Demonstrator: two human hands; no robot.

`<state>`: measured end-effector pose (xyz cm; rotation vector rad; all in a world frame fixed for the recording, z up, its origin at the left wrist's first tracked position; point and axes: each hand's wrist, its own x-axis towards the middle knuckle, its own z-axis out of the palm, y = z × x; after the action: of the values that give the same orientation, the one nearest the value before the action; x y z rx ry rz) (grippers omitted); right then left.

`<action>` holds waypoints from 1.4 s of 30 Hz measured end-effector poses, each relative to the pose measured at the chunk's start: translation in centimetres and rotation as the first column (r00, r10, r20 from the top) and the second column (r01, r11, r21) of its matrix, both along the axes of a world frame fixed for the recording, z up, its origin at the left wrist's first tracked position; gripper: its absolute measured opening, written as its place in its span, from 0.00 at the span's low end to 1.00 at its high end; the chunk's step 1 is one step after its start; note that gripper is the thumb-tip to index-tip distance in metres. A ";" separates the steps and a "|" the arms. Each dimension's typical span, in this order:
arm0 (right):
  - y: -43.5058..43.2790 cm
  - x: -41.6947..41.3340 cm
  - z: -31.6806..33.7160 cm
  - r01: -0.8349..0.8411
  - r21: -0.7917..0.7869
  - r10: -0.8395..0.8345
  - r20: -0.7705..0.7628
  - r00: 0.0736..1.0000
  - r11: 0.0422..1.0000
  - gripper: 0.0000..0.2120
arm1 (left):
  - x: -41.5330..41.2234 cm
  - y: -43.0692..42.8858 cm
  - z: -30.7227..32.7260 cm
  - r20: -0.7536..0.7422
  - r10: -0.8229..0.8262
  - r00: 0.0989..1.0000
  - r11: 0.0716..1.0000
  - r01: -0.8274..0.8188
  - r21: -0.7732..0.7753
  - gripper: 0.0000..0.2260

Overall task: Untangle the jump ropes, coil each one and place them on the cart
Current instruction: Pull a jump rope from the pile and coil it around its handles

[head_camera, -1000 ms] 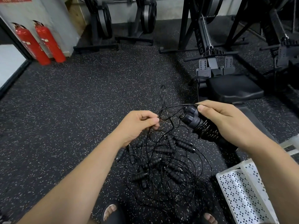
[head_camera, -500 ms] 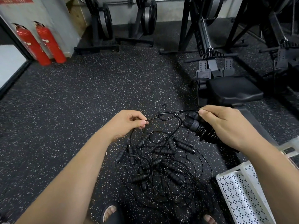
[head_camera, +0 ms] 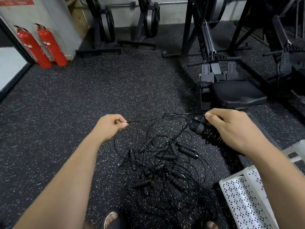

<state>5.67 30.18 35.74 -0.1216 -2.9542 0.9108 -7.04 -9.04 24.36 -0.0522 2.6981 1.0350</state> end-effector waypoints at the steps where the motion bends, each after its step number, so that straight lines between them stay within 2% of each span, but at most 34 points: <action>1: 0.2 0.0 0.2 0.019 -0.002 -0.019 -0.009 1.000 1.000 0.14 | -0.1 -0.4 -0.5 0.003 0.045 0.999 0.999 -0.044 -0.032 0.04; 8: 0.0 0.0 0.1 -0.030 -0.038 0.030 0.007 1.000 0.999 0.14 | -0.1 -0.8 -1.8 0.014 0.099 0.995 0.978 -0.094 -0.185 0.04; 12: -0.4 0.2 -0.2 -0.085 -0.063 0.087 0.030 0.996 0.994 0.14 | 1.1 1.8 -0.9 0.134 -0.032 0.990 0.932 0.078 -0.355 0.03; 13: -0.6 0.2 -0.3 -0.095 -0.064 0.098 0.034 0.995 0.993 0.15 | 1.5 2.8 -0.5 0.120 -0.073 0.990 0.925 0.113 -0.363 0.09; 15: -1.0 0.1 -0.4 -0.107 -0.071 0.109 0.038 0.993 0.992 0.14 | 2.1 5.1 0.6 0.002 -0.137 0.991 0.946 0.131 -0.297 0.17; 16: -1.2 0.1 -0.4 -0.110 -0.082 0.113 0.037 0.993 0.991 0.14 | 2.7 6.4 1.5 -0.080 -0.150 0.985 0.965 0.128 -0.228 0.18; 19: -1.6 0.1 -0.6 -0.108 -0.132 0.115 0.043 0.992 0.985 0.14 | 5.3 10.5 4.6 -0.280 -0.087 0.956 0.994 0.100 0.031 0.08; 20: -1.7 0.2 -0.6 -0.105 -0.141 0.113 0.043 0.993 0.984 0.14 | 6.1 11.6 5.3 -0.301 -0.040 0.953 0.991 0.075 0.108 0.04; 21: -1.8 0.2 -0.7 -0.103 -0.147 0.111 0.042 0.993 0.984 0.14 | 6.8 12.4 5.7 -0.293 -0.006 0.956 0.981 0.062 0.182 0.04; 23: -1.9 0.2 -0.6 -0.105 -0.161 0.113 0.042 0.993 0.981 0.14 | 7.7 13.5 5.9 -0.202 -0.004 0.979 0.953 0.065 0.297 0.12; 26: -2.2 0.2 -0.7 -0.125 -0.181 0.136 0.047 0.990 0.975 0.14 | 8.2 14.4 5.1 -0.147 -0.053 0.988 0.954 0.094 0.286 0.17; 30: -2.5 0.3 -0.8 -0.157 -0.214 0.172 0.051 0.984 0.964 0.15 | 7.9 14.6 4.3 -0.115 -0.059 0.992 0.943 0.094 0.320 0.04; 32: -2.5 0.3 -0.9 -0.156 -0.212 0.171 0.054 0.984 0.965 0.16 | 7.8 14.2 4.5 -0.128 -0.081 0.989 0.942 0.117 0.314 0.01; 37: -1.5 0.0 -0.9 -0.060 -0.149 0.067 0.043 0.997 0.987 0.14 | 7.1 12.0 5.8 -0.141 -0.068 0.988 0.917 0.118 0.382 0.05; 42: -0.6 -0.3 -1.1 -0.016 -0.130 0.020 0.033 0.999 0.991 0.13 | 5.6 9.4 5.8 -0.113 -0.035 0.993 0.944 0.070 0.321 0.08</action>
<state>5.37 29.62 34.67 -0.1170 -2.9298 1.1150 -1.47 0.32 30.19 0.1380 2.5630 1.4891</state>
